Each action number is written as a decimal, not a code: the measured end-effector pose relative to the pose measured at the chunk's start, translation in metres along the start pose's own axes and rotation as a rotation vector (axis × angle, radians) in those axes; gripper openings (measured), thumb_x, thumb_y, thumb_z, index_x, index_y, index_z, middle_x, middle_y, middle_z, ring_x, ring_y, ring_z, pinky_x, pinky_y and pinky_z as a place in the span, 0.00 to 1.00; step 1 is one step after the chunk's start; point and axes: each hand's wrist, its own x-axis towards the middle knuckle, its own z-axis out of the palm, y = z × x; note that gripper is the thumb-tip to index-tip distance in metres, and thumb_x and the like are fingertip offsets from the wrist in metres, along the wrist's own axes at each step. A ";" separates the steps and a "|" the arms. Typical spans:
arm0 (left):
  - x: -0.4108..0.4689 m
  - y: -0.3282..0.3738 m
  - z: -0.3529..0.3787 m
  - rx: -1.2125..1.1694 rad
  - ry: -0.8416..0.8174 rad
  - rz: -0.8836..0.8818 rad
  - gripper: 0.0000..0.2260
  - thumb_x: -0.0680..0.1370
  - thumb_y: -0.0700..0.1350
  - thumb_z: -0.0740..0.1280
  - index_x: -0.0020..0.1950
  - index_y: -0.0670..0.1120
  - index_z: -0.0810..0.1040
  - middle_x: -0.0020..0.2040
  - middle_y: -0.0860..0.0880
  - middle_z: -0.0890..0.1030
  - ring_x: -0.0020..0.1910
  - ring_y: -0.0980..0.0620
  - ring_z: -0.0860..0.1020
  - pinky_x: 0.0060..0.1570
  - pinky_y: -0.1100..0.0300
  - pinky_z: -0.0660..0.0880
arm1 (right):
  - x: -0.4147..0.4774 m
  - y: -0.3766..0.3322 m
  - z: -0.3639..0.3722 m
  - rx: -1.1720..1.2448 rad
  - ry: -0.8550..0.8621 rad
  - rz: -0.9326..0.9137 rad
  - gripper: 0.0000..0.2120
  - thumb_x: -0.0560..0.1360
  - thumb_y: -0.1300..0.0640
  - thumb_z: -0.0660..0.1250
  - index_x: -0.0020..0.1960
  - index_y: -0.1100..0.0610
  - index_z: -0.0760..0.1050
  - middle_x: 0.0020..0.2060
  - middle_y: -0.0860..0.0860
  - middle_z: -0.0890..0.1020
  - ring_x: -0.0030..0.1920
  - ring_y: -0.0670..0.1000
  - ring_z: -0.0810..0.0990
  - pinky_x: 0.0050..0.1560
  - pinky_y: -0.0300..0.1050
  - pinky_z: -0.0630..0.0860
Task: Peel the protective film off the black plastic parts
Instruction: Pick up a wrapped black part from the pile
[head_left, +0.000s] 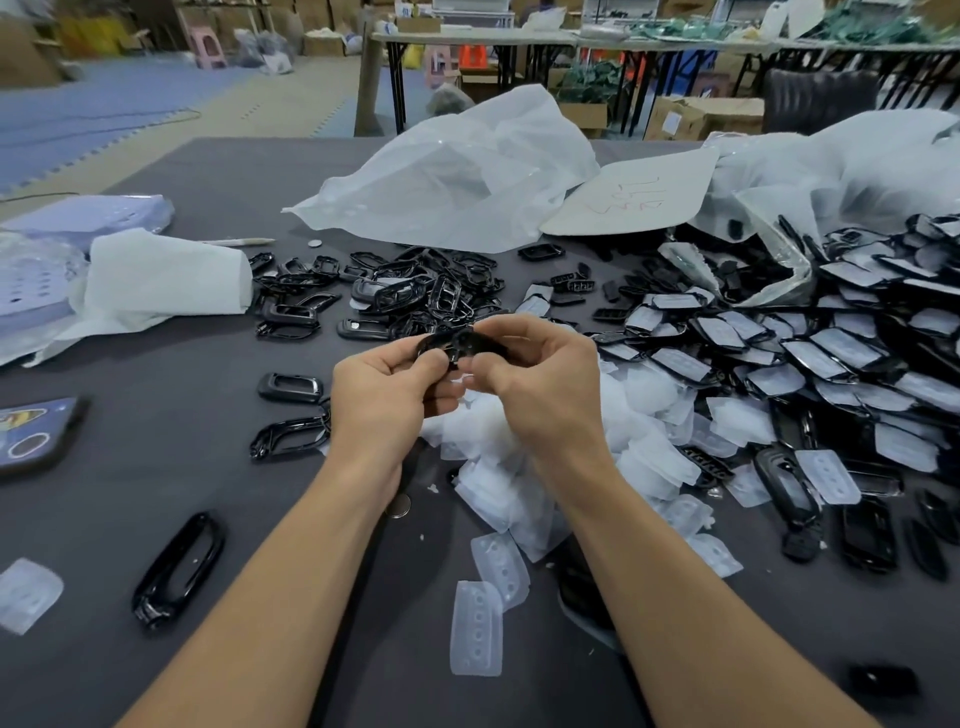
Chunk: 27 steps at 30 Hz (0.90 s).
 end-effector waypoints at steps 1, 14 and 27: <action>-0.001 0.000 0.000 -0.004 -0.009 0.001 0.07 0.81 0.35 0.69 0.48 0.41 0.87 0.41 0.40 0.87 0.35 0.49 0.85 0.38 0.57 0.84 | 0.000 -0.001 0.000 0.025 -0.007 0.012 0.13 0.69 0.71 0.71 0.44 0.55 0.85 0.38 0.54 0.88 0.40 0.57 0.88 0.46 0.55 0.86; -0.003 0.005 0.002 -0.154 -0.213 -0.035 0.19 0.80 0.27 0.59 0.51 0.43 0.87 0.48 0.42 0.88 0.46 0.47 0.88 0.44 0.57 0.85 | 0.005 -0.006 -0.006 0.230 -0.014 0.134 0.06 0.79 0.70 0.68 0.46 0.62 0.80 0.34 0.60 0.86 0.31 0.55 0.86 0.34 0.45 0.83; -0.002 0.005 0.000 -0.122 -0.097 0.028 0.09 0.81 0.32 0.69 0.58 0.41 0.82 0.42 0.44 0.88 0.43 0.51 0.88 0.37 0.62 0.82 | 0.007 -0.002 -0.012 0.151 0.060 0.055 0.06 0.76 0.67 0.73 0.43 0.59 0.85 0.33 0.56 0.85 0.31 0.51 0.83 0.34 0.40 0.79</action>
